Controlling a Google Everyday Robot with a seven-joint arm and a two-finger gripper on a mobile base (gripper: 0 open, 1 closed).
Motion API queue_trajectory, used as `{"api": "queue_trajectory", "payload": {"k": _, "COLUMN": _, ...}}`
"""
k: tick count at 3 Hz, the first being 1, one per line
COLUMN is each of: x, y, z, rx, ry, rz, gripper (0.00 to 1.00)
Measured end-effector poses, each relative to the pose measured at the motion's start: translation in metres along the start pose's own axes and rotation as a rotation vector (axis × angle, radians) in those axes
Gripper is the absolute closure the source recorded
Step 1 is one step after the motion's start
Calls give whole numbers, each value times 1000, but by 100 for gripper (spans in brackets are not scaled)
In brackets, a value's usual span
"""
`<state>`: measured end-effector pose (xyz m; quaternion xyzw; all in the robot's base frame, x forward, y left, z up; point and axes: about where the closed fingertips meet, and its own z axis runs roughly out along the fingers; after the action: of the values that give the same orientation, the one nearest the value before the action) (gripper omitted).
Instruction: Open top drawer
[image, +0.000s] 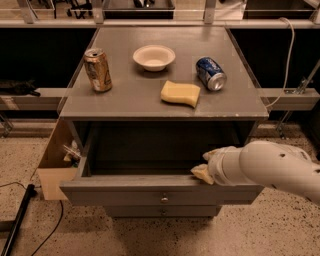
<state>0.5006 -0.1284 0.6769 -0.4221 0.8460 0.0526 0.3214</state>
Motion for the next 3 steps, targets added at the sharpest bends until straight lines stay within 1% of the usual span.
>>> {"api": "queue_trajectory", "payload": {"k": 1, "x": -3, "y": 4, "z": 10, "rx": -18, "ry": -2, "rz": 3, "gripper": 64}}
{"api": "queue_trajectory", "payload": {"k": 2, "x": -3, "y": 4, "z": 10, "rx": -18, "ry": -2, "rz": 3, "gripper": 87}}
{"api": "queue_trajectory", "payload": {"k": 3, "x": 0, "y": 10, "z": 10, "rx": -28, "ry": 9, "rz": -7, "gripper": 100}}
